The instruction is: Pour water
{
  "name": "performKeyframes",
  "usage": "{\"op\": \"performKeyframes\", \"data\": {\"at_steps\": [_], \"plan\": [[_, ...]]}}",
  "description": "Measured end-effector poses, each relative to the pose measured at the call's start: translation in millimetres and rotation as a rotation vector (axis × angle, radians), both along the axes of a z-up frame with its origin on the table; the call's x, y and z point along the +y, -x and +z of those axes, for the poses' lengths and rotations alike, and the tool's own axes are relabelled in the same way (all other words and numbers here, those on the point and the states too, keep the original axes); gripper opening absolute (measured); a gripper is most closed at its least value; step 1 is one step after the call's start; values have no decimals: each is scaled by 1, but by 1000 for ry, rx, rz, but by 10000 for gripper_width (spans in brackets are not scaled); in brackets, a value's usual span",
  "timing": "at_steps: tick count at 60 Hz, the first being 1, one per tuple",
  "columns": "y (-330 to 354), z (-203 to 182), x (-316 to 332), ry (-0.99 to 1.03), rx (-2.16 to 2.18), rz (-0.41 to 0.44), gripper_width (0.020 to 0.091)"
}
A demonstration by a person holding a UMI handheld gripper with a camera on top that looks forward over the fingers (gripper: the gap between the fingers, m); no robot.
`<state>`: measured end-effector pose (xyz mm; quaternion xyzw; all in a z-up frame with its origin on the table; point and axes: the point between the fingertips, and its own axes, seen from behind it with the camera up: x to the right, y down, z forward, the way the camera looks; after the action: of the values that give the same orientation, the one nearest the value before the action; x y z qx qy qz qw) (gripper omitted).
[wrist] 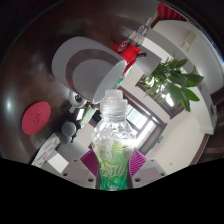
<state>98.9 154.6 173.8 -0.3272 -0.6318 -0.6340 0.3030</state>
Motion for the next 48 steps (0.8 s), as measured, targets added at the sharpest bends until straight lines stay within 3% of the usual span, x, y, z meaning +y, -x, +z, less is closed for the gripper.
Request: {"op": "performKeyframes", "data": {"at_steps": [1, 4, 23, 36, 48], "plan": [[1, -1, 1, 0, -8, -1, 323], [2, -2, 2, -1, -33, -12, 356], [-7, 1, -2, -4, 65, -17, 337], [-28, -20, -21, 133, 964, -169, 354], [-23, -31, -19, 289, 1721, -175, 353]]}}
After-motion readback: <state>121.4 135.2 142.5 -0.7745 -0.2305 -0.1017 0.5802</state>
